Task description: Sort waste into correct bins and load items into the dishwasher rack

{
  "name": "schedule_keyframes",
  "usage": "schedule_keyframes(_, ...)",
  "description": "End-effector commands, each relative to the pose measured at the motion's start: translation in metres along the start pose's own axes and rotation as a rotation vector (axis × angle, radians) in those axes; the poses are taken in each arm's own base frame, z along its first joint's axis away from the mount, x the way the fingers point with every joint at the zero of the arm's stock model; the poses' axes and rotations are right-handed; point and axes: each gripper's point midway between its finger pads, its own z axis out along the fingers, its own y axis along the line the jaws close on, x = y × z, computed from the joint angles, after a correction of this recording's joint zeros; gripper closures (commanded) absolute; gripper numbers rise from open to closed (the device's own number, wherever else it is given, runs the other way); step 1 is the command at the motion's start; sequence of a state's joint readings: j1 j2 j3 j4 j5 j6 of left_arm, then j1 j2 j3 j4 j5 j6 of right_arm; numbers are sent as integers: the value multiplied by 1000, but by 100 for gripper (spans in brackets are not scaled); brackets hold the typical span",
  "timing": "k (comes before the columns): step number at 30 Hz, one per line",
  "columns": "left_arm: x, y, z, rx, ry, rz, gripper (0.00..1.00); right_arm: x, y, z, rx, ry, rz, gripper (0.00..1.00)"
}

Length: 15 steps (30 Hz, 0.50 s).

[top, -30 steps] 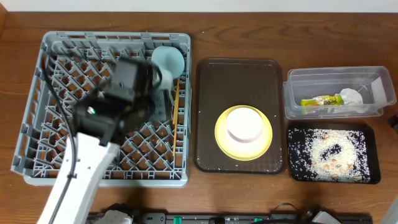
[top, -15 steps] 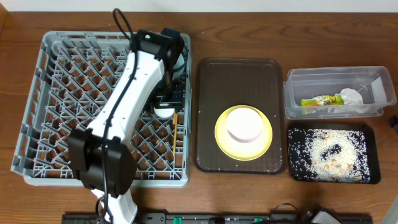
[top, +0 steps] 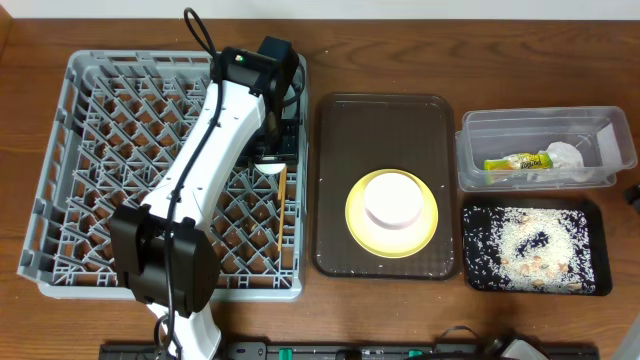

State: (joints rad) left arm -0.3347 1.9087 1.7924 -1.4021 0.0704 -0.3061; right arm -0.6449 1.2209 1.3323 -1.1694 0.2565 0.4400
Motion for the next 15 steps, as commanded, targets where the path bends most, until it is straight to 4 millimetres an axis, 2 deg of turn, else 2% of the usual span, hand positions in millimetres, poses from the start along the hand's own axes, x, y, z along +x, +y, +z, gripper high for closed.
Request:
schedule_keyframes(1,-2,4,-1,-19,-4,13,51,-2,-4,-1,7,-7,11,1)
schedule_keyframes(8,5,7,-1,-30,24,13,51,-2,-4,-1,7,-7,11,1)
schedule_keyframes(13,3,6,-1,-27,18,13,51,-2,-4,-1,7,-7,11,1)
schedule_keyframes(14,3,6,-1,-28,18,13,50,-2,-4,-1,7,-7,11,1)
schedule_keyframes(15,3,6,-1,-27,18,13,43,-2,-4,-1,7,-7,11,1)
